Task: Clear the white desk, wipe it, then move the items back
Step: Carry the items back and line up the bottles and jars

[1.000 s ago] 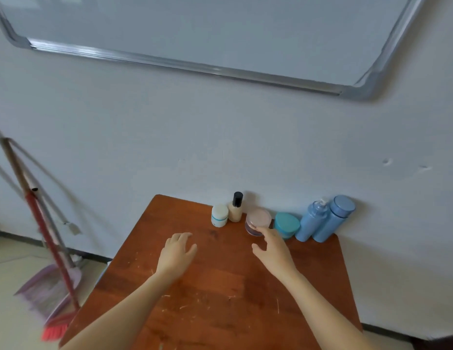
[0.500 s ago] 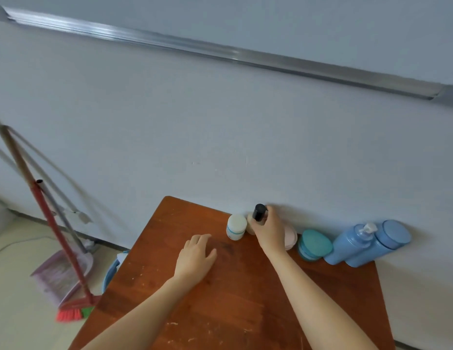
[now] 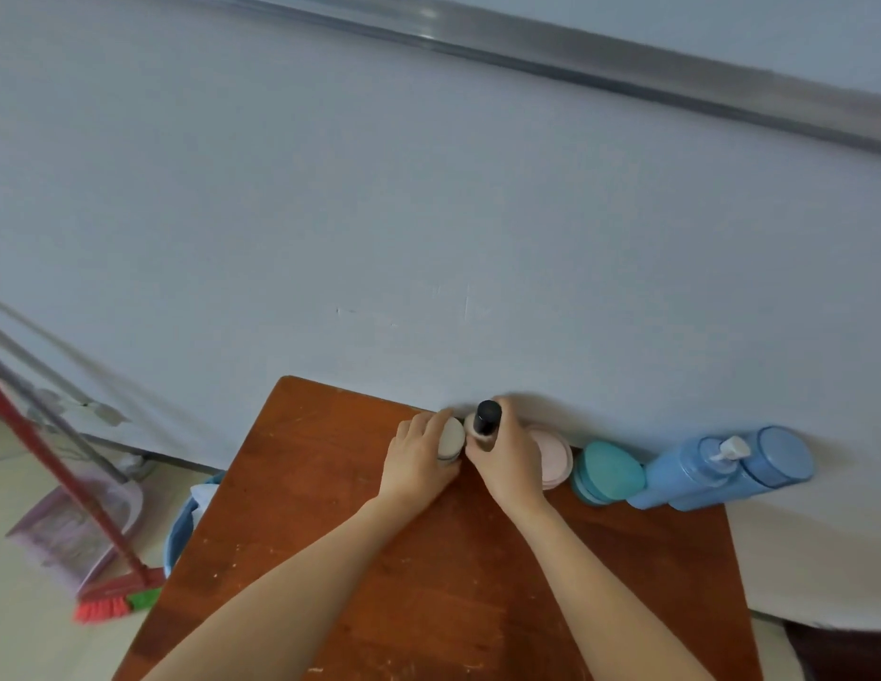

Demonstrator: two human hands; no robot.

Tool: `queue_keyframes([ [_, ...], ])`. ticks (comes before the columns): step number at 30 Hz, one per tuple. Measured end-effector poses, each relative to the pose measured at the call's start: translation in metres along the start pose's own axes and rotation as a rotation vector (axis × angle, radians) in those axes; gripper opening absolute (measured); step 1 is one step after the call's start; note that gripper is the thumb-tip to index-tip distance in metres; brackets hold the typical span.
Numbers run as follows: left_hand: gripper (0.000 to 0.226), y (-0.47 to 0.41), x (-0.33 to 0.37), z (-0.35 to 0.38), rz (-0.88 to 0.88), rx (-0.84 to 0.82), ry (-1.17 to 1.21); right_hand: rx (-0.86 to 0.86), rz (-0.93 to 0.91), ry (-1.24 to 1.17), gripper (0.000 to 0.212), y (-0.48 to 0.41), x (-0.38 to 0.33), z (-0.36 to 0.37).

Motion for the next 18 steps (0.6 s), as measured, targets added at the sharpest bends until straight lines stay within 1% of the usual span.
queue_keyframes([
  [4,0.061,0.010,-0.004,-0.017,0.031,0.076,0.083,0.039,-0.094,-0.087,0.044,0.008,-0.007,-0.007],
  [7,0.061,0.027,-0.010,-0.041,0.072,0.142,0.069,0.051,-0.191,-0.092,0.051,0.018,-0.018,-0.018],
  [14,0.061,0.084,-0.030,-0.079,0.012,0.212,0.069,-0.109,-0.304,-0.031,0.048,0.051,-0.041,-0.037],
  [18,0.061,0.112,-0.042,-0.087,-0.027,0.238,0.064,-0.159,-0.272,-0.059,0.048,0.072,-0.047,-0.043],
])
Point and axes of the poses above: each hand's wrist, its own y-axis away from the middle knuckle, its own z-axis out of the palm, x = y × z, the point moved 1 cm from there along -y, towards the middle knuckle, and after that the axes turned 4 degrees about -x, right-handed, at the moved point
